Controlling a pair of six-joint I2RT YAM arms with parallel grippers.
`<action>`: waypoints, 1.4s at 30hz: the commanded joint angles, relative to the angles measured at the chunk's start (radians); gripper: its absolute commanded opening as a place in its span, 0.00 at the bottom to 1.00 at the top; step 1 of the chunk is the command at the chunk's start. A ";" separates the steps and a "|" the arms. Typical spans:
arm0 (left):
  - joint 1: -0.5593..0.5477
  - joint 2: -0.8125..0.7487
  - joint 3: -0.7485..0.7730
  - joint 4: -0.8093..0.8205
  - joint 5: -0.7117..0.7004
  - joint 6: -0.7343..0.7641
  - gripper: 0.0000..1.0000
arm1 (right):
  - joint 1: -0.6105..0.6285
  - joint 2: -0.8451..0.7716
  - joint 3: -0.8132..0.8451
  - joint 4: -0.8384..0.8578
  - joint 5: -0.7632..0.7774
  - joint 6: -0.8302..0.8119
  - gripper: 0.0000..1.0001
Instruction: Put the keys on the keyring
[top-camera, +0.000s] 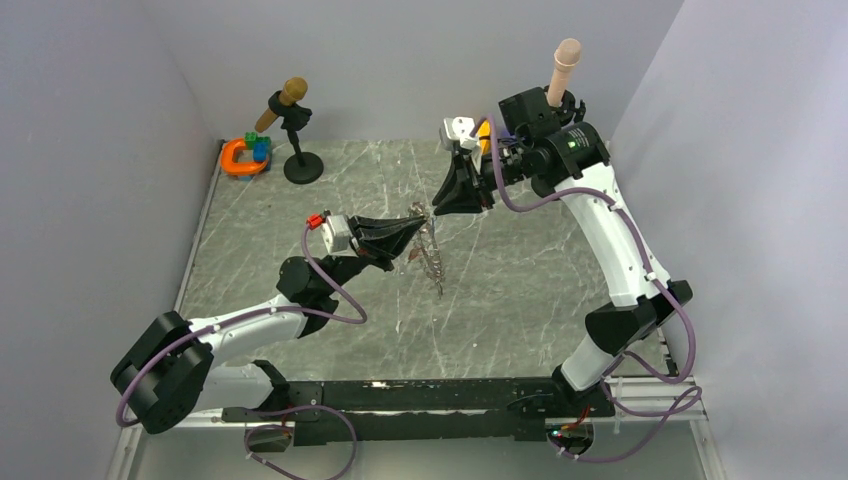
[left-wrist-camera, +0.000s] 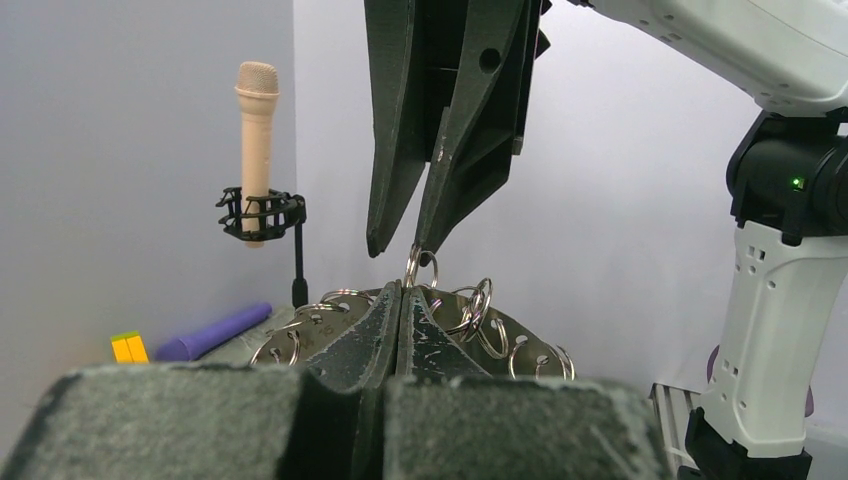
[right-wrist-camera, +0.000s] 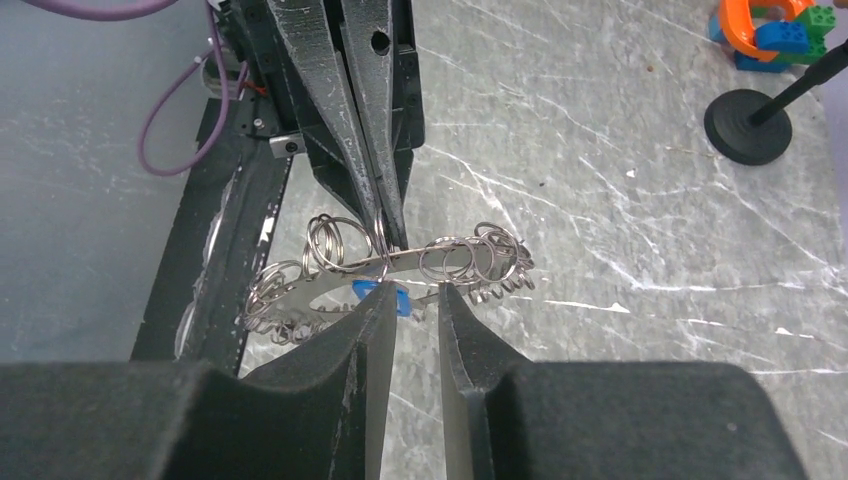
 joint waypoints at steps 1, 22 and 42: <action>0.000 -0.012 0.044 0.077 -0.029 -0.001 0.00 | 0.002 -0.017 -0.020 0.035 -0.042 0.029 0.25; 0.000 -0.053 0.037 -0.027 -0.067 0.073 0.00 | 0.002 -0.056 -0.071 0.097 0.008 0.154 0.35; 0.001 -0.028 0.045 0.011 -0.049 0.055 0.00 | 0.013 -0.039 -0.107 0.152 0.037 0.222 0.13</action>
